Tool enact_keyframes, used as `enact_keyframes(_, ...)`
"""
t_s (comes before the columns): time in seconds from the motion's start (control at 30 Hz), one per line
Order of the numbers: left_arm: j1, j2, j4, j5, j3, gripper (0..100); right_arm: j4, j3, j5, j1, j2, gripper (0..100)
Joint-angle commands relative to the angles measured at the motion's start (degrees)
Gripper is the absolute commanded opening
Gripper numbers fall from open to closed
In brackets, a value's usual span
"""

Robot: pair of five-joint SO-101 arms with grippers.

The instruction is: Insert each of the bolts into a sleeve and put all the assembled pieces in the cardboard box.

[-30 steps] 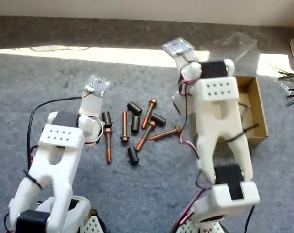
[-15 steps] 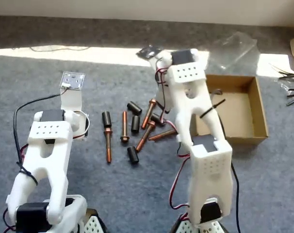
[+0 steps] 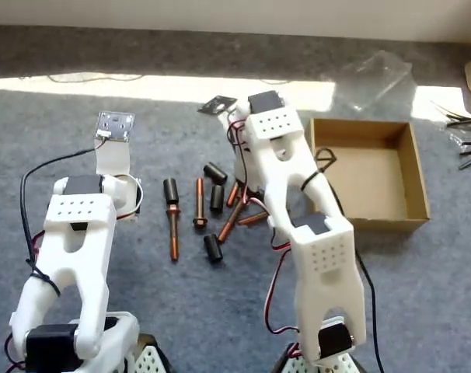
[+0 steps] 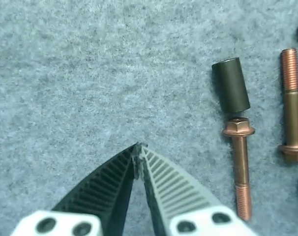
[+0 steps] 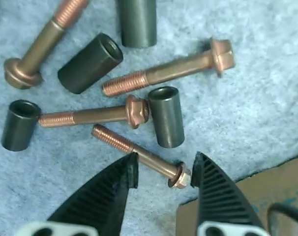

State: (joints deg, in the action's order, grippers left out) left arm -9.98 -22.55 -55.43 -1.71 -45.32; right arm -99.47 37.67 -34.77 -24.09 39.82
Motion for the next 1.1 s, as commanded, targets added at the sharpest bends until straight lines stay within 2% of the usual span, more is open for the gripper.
enact_keyframes(0.0,-2.15,-0.48,0.88,0.44,0.57,1,0.4,2.77,-2.73,0.13,-0.57,17.0)
enact_keyframes(0.27,-7.52,-0.48,1.32,0.44,0.92,1,5.41,2.33,-3.16,-0.13,-0.04,17.0)
enact_keyframes(0.43,-11.91,-0.13,4.84,0.44,0.48,1,9.1,2.15,-3.16,-0.22,0.13,17.0)
enact_keyframes(0.97,-12.44,-0.13,5.19,0.44,0.48,1,9.27,-0.4,-2.73,-0.22,6.81,16.9)
enact_keyframes(1.07,-12.44,-0.13,5.19,0.44,0.48,1,12.26,-0.48,-2.73,-0.04,7.96,13.4)
